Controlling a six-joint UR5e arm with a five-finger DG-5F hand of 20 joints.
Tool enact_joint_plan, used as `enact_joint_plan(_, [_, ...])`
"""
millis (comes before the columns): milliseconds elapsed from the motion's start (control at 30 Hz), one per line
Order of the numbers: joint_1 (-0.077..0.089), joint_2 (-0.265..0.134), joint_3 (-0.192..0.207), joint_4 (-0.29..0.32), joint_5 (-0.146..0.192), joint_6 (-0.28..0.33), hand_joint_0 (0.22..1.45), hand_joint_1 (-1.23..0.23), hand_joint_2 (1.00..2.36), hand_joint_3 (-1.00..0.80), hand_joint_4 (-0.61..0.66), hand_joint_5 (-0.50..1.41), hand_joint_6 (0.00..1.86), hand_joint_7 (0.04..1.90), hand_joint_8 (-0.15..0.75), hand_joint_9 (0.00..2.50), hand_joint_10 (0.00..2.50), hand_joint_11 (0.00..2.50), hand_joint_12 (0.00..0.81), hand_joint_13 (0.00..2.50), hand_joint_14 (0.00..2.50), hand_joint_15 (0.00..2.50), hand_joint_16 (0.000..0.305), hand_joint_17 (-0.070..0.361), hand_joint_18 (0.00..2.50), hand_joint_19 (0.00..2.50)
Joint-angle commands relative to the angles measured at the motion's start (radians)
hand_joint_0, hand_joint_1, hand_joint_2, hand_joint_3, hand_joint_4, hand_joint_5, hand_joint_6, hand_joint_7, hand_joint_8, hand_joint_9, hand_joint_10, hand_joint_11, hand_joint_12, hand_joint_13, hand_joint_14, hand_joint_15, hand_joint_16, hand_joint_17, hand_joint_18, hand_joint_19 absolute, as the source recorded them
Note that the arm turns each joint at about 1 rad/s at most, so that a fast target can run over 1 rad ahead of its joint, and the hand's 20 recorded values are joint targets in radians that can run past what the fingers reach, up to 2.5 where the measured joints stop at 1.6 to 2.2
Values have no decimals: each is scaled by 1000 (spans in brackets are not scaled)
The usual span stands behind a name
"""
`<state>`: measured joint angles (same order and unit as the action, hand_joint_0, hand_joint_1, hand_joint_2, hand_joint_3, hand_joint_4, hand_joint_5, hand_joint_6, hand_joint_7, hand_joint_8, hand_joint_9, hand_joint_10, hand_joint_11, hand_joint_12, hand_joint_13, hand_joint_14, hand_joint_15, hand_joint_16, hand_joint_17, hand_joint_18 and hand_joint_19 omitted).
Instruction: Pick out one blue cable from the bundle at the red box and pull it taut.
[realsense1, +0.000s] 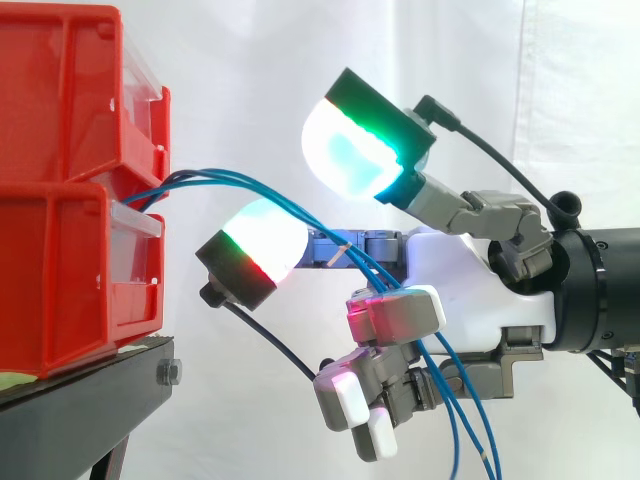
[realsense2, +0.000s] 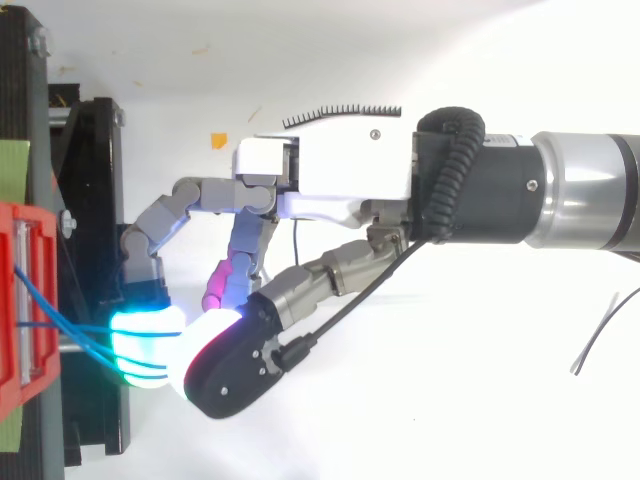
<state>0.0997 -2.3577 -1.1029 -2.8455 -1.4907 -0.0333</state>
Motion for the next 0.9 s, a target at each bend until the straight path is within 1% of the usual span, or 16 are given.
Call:
enact_joint_plan(0, [0, 0, 0, 0, 0, 3, 448, -533, 1000, -500, -117, -62, 806, 883, 231, 1426, 34, 894, 328, 1047, 21, 558, 51, 116, 953, 675])
enact_joint_plan(133, [0, 0, 2, 0, 0, 7, 509, -513, 1000, -500, -135, -65, 802, 912, 213, 1413, 35, 909, 307, 1021, 24, 571, 46, 104, 909, 705])
enact_joint_plan(233, [0, 0, 2, 0, 0, 7, 565, -538, 1000, -500, -156, -66, 801, 938, 202, 1404, 36, 916, 293, 1008, 24, 584, 43, 97, 882, 727])
enact_joint_plan(333, [0, 0, 5, 0, 0, 7, 577, -595, 1000, -500, -155, -65, 800, 946, 200, 1404, 37, 931, 288, 1005, 24, 583, 43, 97, 877, 731])
enact_joint_plan(400, [-2, 0, 6, 0, -3, 7, 589, -661, 1000, -492, -160, -65, 802, 958, 199, 1399, 38, 942, 291, 1003, 26, 580, 43, 96, 873, 726])
enact_joint_plan(567, [-2, 0, 6, 0, -6, 7, 595, -754, 1009, -399, -131, -73, 828, 977, 208, 1379, 38, 948, 291, 999, 24, 588, 43, 96, 868, 735])
enact_joint_plan(767, [-3, 0, 6, 0, -8, 7, 614, -853, 1014, -334, -89, -85, 867, 947, 212, 1315, 38, 957, 299, 978, 25, 585, 43, 98, 846, 724])
enact_joint_plan(833, [-3, 0, 6, 0, -8, 7, 648, -908, 1015, -323, -78, -88, 879, 966, 215, 1306, 37, 948, 301, 959, 26, 589, 43, 97, 837, 709])
enact_joint_plan(867, [-3, 0, 5, 0, -8, 7, 682, -932, 1015, -324, -108, -89, 879, 1028, 215, 1290, 37, 943, 299, 952, 25, 581, 43, 97, 833, 698])
